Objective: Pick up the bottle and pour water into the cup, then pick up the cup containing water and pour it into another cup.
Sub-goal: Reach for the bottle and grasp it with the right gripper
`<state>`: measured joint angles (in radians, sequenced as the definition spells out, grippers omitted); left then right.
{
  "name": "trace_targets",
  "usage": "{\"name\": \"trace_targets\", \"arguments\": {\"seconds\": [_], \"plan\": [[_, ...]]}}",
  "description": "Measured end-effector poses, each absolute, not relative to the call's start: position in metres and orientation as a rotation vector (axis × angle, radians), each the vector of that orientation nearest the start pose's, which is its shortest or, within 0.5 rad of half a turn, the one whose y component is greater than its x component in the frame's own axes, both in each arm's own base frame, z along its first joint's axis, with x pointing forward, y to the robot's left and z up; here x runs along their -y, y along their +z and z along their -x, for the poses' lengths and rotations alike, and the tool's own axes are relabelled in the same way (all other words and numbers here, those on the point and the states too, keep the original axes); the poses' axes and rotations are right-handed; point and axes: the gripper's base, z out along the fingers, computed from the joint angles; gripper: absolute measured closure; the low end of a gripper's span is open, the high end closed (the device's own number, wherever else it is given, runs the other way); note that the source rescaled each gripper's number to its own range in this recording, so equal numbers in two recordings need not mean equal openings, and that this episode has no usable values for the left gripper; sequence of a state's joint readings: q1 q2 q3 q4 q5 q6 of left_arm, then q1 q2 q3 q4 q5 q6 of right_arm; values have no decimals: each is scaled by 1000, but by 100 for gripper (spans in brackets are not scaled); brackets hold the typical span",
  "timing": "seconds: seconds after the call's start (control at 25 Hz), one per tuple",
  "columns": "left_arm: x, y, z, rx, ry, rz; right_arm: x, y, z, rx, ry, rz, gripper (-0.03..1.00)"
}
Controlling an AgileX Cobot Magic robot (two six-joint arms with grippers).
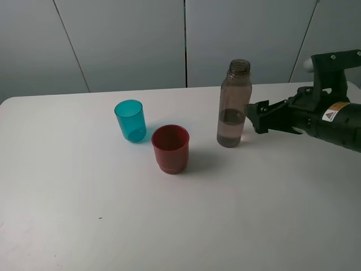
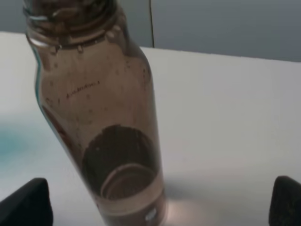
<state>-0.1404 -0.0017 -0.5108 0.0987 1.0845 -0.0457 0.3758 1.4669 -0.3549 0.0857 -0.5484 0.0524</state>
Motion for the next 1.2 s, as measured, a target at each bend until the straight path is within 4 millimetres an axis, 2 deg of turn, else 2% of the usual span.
{"name": "trace_targets", "arguments": {"seconds": [0.2, 0.44, 0.6, 0.84, 1.2], "plan": [[-9, 279, 6, -2050, 3, -90, -90, 150, -225, -1976, 317, 287, -3], [-9, 279, 6, -2050, 3, -90, -94, 125, -227, -2037, 305, 374, -3], [-9, 279, 6, -2050, 3, -90, -99, 113, -236, -2054, 310, 397, -3], [-9, 279, 6, -2050, 3, -90, -107, 104, -255, -1961, 332, 390, -3], [-9, 279, 6, -2050, 3, -90, -114, 96, -271, -1810, 393, 324, -3]]}}
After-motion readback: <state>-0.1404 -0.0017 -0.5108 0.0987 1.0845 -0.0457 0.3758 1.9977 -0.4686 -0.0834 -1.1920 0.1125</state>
